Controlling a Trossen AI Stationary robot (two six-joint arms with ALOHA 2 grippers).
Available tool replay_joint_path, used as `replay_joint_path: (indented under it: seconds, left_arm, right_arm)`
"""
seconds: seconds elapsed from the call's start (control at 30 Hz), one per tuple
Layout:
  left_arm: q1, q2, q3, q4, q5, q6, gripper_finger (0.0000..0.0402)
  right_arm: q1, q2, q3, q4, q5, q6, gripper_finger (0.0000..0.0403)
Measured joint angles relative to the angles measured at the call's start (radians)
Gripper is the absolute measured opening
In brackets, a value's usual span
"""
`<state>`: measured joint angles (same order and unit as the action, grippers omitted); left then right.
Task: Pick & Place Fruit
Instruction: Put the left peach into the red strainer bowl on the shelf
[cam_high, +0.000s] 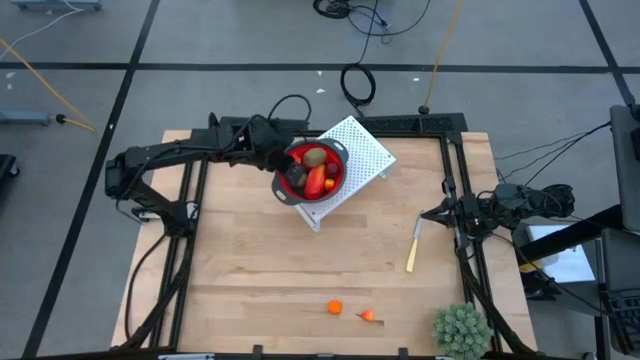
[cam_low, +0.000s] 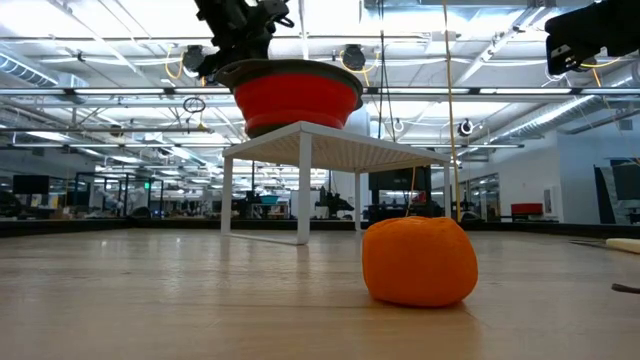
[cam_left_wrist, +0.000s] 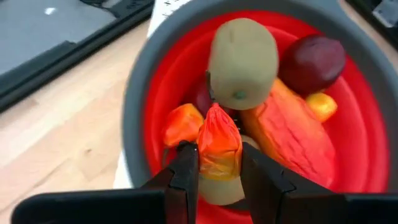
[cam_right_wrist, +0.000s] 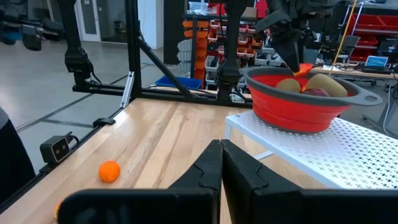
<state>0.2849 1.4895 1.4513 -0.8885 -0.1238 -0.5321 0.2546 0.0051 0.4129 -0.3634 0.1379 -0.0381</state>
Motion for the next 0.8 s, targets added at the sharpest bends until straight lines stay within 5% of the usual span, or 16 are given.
replay_joint_path:
  seconds: [0.8]
  left_arm:
    - [0.003, 0.009, -0.001, 0.019, 0.028, 0.004, 0.0095]
  right_arm:
    - [0.000, 0.000, 0.000, 0.000, -0.003, -0.004, 0.0000]
